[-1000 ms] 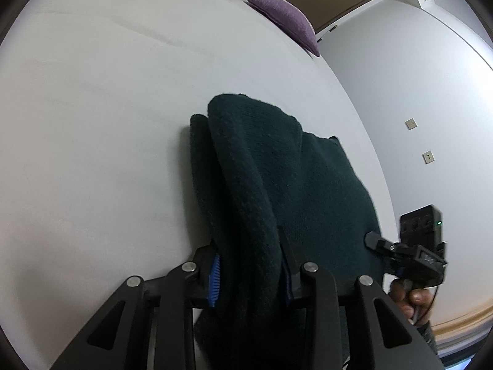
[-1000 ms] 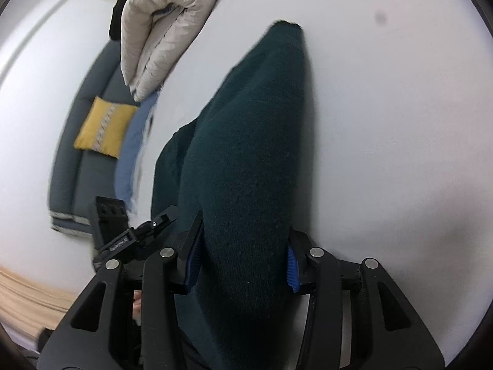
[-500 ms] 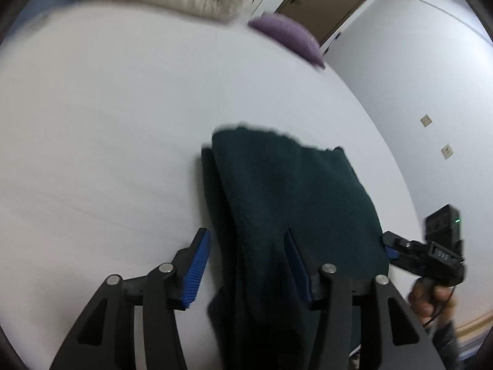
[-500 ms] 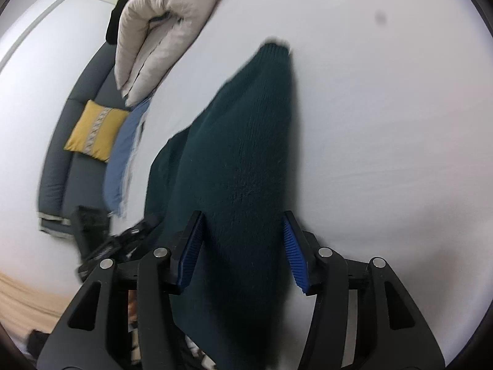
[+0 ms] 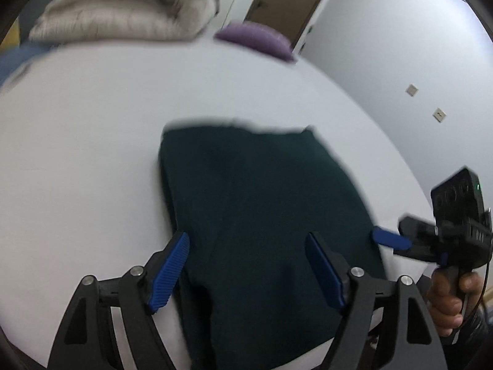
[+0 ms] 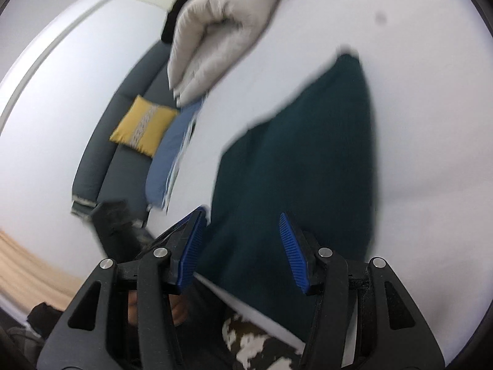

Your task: Fold small clothes

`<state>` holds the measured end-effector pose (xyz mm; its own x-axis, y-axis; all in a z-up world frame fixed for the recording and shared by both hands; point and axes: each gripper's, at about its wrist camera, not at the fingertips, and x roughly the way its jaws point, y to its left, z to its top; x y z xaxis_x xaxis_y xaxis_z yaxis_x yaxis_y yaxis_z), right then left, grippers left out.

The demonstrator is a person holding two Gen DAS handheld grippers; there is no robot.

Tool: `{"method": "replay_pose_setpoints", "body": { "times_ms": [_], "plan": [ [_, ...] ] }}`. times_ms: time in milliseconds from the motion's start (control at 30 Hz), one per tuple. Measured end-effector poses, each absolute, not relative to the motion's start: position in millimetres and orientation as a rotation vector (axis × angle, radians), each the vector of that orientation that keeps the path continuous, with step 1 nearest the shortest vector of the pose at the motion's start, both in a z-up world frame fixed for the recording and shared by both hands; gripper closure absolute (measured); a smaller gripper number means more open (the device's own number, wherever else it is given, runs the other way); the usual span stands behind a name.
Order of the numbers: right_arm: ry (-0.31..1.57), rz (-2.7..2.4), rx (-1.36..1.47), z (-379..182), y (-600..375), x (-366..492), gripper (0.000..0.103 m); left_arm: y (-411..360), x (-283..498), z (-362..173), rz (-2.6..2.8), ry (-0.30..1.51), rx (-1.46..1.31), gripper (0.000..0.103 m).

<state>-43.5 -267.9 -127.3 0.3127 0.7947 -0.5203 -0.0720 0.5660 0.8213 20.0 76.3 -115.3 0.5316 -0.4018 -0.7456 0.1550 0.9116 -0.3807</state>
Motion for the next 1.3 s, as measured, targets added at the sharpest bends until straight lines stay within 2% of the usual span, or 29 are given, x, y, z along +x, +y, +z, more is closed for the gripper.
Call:
{"method": "replay_pose_setpoints", "body": {
  "times_ms": [167,367,467,500,600,667,733,833,1000,1167,1300],
  "plan": [
    [1.136,0.731,0.886,-162,-282,-70,0.055,100,8,-139,-0.328,0.983,-0.326,0.024],
    [1.075,0.712,0.834,-139,-309,-98,0.053,105,-14,-97,-0.244,0.854,-0.254,0.024],
    [1.018,0.64,0.68,-103,-307,-107,0.053,93,-28,-60,-0.162,0.724,-0.113,0.013],
    [0.99,0.612,0.617,-90,-306,-108,0.052,88,-35,-48,-0.134,0.671,-0.066,0.003],
    [0.884,0.498,0.447,-47,-305,-119,0.041,69,-60,-11,-0.044,0.484,0.045,0.0],
    [0.79,0.394,0.343,-24,-293,-126,0.016,59,-72,9,0.029,0.407,0.092,0.0],
    [0.678,0.314,0.239,2,-281,-136,0.008,55,-80,23,0.087,0.373,0.121,0.0],
    [0.565,0.287,0.125,29,-273,-146,0.0,55,-88,39,0.067,0.374,0.121,0.0],
    [0.505,0.249,0.012,61,-251,-155,0.0,55,-90,48,0.056,0.418,0.074,0.0],
    [0.603,0.206,0.067,74,-247,-154,0.0,44,-71,23,0.141,0.576,0.131,0.0],
    [0.699,0.145,0.106,64,-237,-146,0.0,54,-55,-11,0.077,0.738,-0.01,0.0]
  ]
}}
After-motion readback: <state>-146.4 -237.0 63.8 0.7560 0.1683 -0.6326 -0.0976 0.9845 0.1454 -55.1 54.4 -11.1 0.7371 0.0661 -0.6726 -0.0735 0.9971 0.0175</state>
